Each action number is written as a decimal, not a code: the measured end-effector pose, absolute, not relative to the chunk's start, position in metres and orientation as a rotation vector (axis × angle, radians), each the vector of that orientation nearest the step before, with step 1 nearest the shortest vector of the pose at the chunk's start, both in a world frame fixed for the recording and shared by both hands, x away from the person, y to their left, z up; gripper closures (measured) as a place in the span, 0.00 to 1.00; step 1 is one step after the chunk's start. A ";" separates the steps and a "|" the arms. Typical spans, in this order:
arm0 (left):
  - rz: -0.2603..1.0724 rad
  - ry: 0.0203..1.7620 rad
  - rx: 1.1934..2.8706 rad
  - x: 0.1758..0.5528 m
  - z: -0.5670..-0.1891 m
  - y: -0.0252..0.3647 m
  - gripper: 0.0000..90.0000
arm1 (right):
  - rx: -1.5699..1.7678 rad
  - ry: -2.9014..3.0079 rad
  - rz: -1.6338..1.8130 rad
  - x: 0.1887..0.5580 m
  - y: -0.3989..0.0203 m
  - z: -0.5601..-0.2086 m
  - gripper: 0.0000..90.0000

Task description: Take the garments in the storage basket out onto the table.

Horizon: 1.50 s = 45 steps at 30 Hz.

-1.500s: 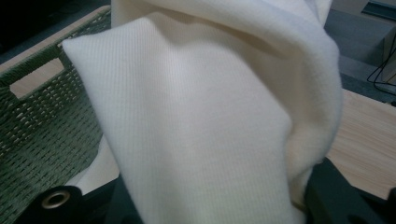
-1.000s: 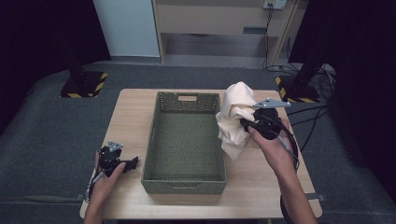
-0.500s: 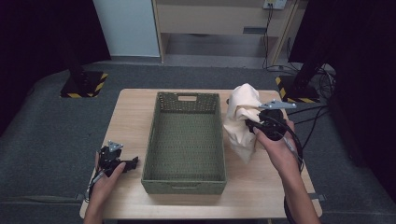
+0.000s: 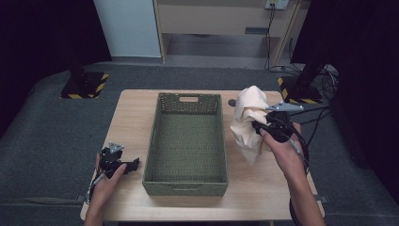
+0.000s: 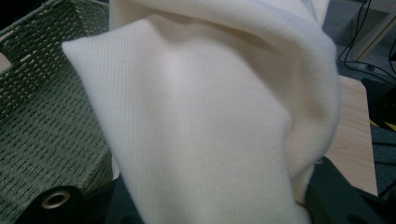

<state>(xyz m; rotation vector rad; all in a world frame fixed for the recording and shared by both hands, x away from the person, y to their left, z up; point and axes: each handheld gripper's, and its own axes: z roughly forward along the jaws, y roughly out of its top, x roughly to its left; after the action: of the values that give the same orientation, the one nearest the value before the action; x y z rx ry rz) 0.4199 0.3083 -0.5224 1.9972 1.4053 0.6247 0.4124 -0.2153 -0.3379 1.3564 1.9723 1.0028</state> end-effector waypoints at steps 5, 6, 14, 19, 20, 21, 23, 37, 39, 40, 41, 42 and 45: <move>0.625 1.405 1.998 0.420 -0.522 0.308 0.00 | 1.367 1.967 0.986 0.416 -0.219 -0.340 0.66; 0.624 1.405 1.998 0.420 -0.522 0.308 0.00 | 1.369 1.967 0.982 0.417 -0.219 -0.341 0.66; 0.625 1.405 1.997 0.420 -0.522 0.308 0.00 | 1.395 1.980 0.958 0.433 -0.219 -0.354 0.66; 0.625 1.404 1.998 0.420 -0.522 0.308 0.00 | 1.413 1.994 0.945 0.446 -0.217 -0.367 0.66; 0.625 1.404 1.997 0.420 -0.522 0.308 0.00 | 1.418 1.997 0.947 0.449 -0.217 -0.371 0.66; 0.625 1.404 1.998 0.420 -0.522 0.308 0.00 | 1.422 2.000 0.943 0.452 -0.217 -0.374 0.66; 0.625 1.404 1.998 0.420 -0.522 0.308 0.00 | 1.435 2.001 0.939 0.457 -0.218 -0.379 0.66; 0.625 1.404 1.998 0.420 -0.522 0.308 0.00 | 1.481 2.003 0.931 0.489 -0.214 -0.414 0.65; 0.625 1.404 1.998 0.420 -0.522 0.308 0.00 | 1.484 2.007 0.925 0.493 -0.213 -0.419 0.65; 0.625 1.404 1.998 0.420 -0.522 0.308 0.00 | 1.489 2.007 0.925 0.495 -0.213 -0.421 0.65; 0.625 1.404 1.997 0.420 -0.522 0.308 0.00 | 1.495 2.004 0.926 0.496 -0.213 -0.423 0.65; 0.625 1.404 1.998 0.420 -0.522 0.308 0.00 | 1.494 2.005 0.923 0.497 -0.212 -0.424 0.65; 0.625 1.404 1.998 0.420 -0.522 0.308 0.00 | 1.497 2.007 0.918 0.500 -0.212 -0.428 0.65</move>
<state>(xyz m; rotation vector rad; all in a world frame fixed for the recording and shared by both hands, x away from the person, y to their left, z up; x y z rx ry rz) 0.4198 0.3084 -0.5224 1.9977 1.4042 0.6250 0.5001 -0.2124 -0.4277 1.4971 2.0065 0.9185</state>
